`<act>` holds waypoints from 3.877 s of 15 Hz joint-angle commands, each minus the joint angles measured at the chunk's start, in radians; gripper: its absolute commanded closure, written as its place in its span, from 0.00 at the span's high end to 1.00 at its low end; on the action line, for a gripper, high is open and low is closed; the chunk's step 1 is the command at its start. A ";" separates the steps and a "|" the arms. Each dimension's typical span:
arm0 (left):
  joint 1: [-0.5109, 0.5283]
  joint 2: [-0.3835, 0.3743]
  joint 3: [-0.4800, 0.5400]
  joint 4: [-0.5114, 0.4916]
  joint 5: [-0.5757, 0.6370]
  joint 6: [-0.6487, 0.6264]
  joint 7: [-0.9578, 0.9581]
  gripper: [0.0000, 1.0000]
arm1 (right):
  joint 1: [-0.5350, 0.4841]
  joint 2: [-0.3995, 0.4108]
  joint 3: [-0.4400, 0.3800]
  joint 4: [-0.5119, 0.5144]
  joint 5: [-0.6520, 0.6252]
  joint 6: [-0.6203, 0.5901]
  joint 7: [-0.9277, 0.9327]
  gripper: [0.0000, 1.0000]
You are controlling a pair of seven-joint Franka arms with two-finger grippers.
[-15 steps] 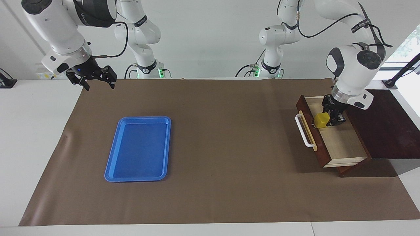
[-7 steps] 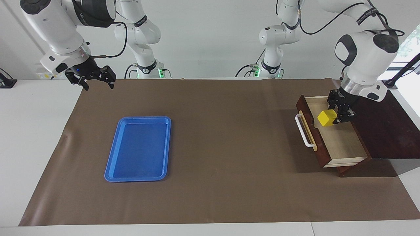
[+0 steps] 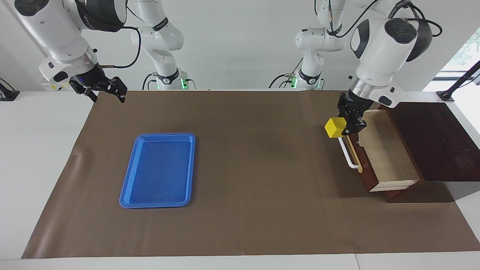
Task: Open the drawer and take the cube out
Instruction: 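Grasp the yellow cube and lift it out with the left gripper, then carry the cube toward center while the right gripper reaches toward it, then close the right gripper on the yellow cube held by the left gripper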
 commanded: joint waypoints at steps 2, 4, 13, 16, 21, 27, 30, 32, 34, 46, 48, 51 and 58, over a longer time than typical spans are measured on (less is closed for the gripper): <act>-0.160 0.020 0.016 0.036 0.008 -0.036 -0.195 0.00 | 0.004 -0.014 0.015 -0.010 0.007 0.004 0.370 1.00; -0.248 0.073 0.015 0.077 0.006 -0.039 -0.293 0.00 | 0.027 -0.012 0.021 -0.013 0.031 0.037 0.585 1.00; -0.344 0.133 0.012 0.086 -0.001 0.039 -0.489 0.00 | 0.026 0.053 0.019 -0.016 0.260 0.076 0.944 0.99; -0.344 0.132 0.012 0.071 -0.001 0.056 -0.489 0.00 | 0.018 0.107 0.010 -0.005 0.374 0.079 0.990 0.99; -0.346 0.130 0.012 0.063 -0.001 0.079 -0.501 0.00 | 0.034 0.193 0.010 0.038 0.521 0.116 1.118 0.99; -0.347 0.127 0.012 0.046 0.000 0.102 -0.504 0.00 | 0.104 0.265 0.015 0.039 0.677 0.252 1.286 0.99; -0.355 0.132 0.012 0.045 0.002 0.116 -0.504 0.00 | 0.193 0.276 0.015 0.038 0.702 0.332 1.336 1.00; -0.359 0.133 0.012 0.042 0.003 0.126 -0.504 0.00 | 0.225 0.296 0.015 0.039 0.725 0.346 1.342 1.00; -0.364 0.133 0.012 0.039 0.003 0.139 -0.504 0.00 | 0.257 0.314 0.015 0.047 0.714 0.341 1.337 1.00; -0.408 0.193 0.013 0.060 0.006 0.235 -0.542 0.00 | 0.368 0.463 0.019 0.191 0.659 0.318 1.331 1.00; -0.427 0.250 0.015 0.098 0.008 0.232 -0.558 0.00 | 0.389 0.460 0.019 0.191 0.651 0.314 1.328 1.00; -0.432 0.254 0.015 0.108 0.008 0.234 -0.559 0.00 | 0.393 0.460 0.019 0.185 0.636 0.285 1.249 1.00; -0.433 0.259 0.013 0.112 0.006 0.252 -0.567 0.00 | 0.374 0.457 0.019 0.164 0.662 0.301 1.182 1.00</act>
